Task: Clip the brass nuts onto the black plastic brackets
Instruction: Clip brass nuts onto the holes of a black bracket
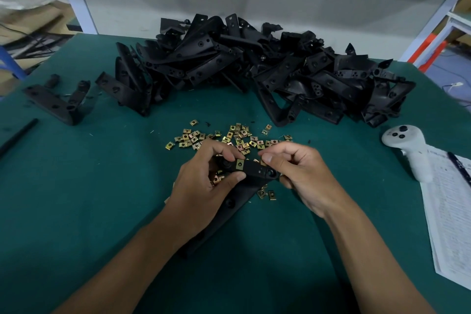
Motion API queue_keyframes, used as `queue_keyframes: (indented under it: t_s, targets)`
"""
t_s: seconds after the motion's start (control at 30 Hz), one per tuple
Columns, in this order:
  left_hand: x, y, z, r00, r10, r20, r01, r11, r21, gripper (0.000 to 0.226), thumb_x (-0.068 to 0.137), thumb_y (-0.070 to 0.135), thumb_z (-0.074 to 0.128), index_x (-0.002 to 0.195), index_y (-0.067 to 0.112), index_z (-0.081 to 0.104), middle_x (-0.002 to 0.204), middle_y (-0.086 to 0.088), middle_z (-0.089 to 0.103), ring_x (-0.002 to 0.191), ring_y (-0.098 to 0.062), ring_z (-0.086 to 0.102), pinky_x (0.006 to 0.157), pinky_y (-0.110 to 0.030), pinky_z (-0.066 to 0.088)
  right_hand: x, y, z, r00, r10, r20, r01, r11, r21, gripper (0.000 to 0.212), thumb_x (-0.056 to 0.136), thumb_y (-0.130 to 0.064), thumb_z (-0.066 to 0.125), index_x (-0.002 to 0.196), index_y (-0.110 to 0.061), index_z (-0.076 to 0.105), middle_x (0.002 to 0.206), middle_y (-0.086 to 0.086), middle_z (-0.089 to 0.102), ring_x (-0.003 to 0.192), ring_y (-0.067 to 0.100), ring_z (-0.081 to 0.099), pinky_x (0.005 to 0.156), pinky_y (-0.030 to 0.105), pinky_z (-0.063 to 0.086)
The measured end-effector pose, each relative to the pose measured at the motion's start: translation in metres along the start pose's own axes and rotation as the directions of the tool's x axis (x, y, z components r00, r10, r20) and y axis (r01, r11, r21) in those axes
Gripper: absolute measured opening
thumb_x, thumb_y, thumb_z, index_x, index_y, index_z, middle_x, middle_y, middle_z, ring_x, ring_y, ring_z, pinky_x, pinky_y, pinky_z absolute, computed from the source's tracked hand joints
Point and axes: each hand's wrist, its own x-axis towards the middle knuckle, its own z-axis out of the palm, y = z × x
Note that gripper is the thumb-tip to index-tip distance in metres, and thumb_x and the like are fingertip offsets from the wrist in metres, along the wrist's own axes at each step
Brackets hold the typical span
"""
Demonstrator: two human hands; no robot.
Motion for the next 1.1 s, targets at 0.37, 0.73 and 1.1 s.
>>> queue_keyframes:
  t_s: [0.37, 0.73, 1.1]
  targets:
    - [0.0, -0.003, -0.001, 0.995, -0.07, -0.07, 0.067, 0.997, -0.036, 0.029, 0.081, 0.038, 0.072, 0.093, 0.051, 0.05, 0.101, 0.013, 0.07, 0.087, -0.011, 0.069, 0.073, -0.023, 0.052, -0.005, -0.004, 0.001, 0.99, -0.127, 0.063, 0.131, 0.99, -0.051, 0.024, 0.078, -0.036, 0.079, 0.099, -0.023, 0.078, 0.064, 0.003, 0.059, 0.051, 0.01, 0.044, 0.055, 0.017, 0.037]
    - [0.001, -0.005, -0.003, 0.991, -0.067, -0.112, 0.06, 0.996, -0.069, 0.025, 0.08, 0.043, 0.07, 0.094, 0.051, 0.05, 0.103, 0.016, 0.07, 0.092, -0.012, 0.07, 0.075, -0.026, 0.055, -0.003, 0.009, 0.015, 0.965, -0.257, -0.058, 0.239, 0.945, -0.222, 0.036, 0.065, -0.046, 0.085, 0.099, -0.039, 0.076, 0.054, -0.014, 0.022, 0.052, 0.014, 0.021, 0.054, 0.033, 0.021]
    - [0.001, -0.007, -0.006, 0.995, -0.072, -0.071, 0.063, 0.991, -0.121, 0.028, 0.081, 0.04, 0.073, 0.105, 0.046, 0.058, 0.107, 0.015, 0.068, 0.097, -0.012, 0.067, 0.082, -0.028, 0.056, -0.003, 0.01, 0.014, 0.979, -0.203, -0.008, 0.198, 0.963, -0.181, 0.048, 0.065, -0.064, 0.084, 0.102, -0.036, 0.074, 0.061, 0.016, 0.048, 0.055, 0.039, 0.038, 0.06, 0.032, 0.035]
